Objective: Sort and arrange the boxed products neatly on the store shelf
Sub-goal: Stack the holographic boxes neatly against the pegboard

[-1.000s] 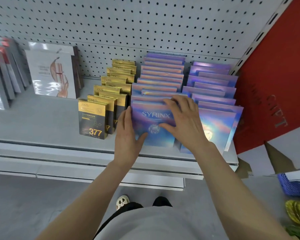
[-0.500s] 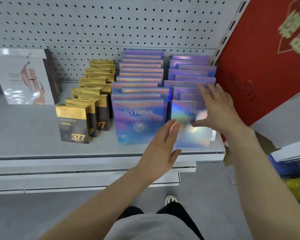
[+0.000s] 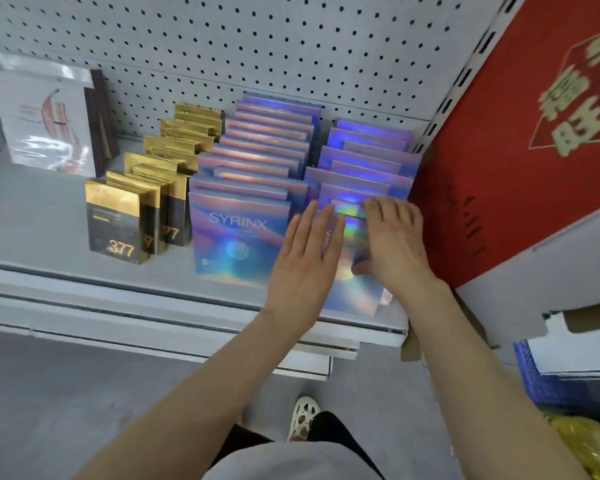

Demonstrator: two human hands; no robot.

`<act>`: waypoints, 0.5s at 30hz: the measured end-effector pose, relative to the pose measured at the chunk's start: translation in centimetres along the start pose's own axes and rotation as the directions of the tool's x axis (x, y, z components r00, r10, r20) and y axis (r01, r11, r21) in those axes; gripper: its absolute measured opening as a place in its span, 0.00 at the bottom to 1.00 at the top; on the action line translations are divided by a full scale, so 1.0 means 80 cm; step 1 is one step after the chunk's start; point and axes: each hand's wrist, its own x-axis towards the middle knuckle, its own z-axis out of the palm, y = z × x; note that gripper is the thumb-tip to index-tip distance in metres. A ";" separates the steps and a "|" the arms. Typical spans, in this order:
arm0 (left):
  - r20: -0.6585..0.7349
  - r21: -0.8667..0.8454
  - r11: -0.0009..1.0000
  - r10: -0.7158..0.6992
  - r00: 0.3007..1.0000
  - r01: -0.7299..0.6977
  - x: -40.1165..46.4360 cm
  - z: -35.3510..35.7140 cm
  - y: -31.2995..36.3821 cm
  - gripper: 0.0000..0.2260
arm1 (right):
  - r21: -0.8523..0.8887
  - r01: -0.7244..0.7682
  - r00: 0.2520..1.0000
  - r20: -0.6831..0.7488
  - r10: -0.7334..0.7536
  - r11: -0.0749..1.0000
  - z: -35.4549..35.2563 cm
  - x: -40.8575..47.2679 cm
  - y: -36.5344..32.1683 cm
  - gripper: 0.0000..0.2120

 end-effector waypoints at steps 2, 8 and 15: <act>0.078 0.128 0.990 0.041 0.996 -0.051 0.040 -0.013 -0.010 0.24 | 0.027 -0.003 1.000 0.007 0.003 1.000 -0.001 0.001 0.001 0.51; 0.270 0.176 0.968 0.125 0.955 -0.176 0.085 -0.006 -0.017 0.23 | 0.027 -0.060 0.996 -0.066 0.061 0.998 -0.004 0.006 0.012 0.48; 0.136 0.127 0.984 0.106 0.985 -0.124 0.114 -0.007 -0.031 0.19 | 0.069 -0.025 0.972 -0.230 0.040 0.997 -0.003 0.042 0.017 0.40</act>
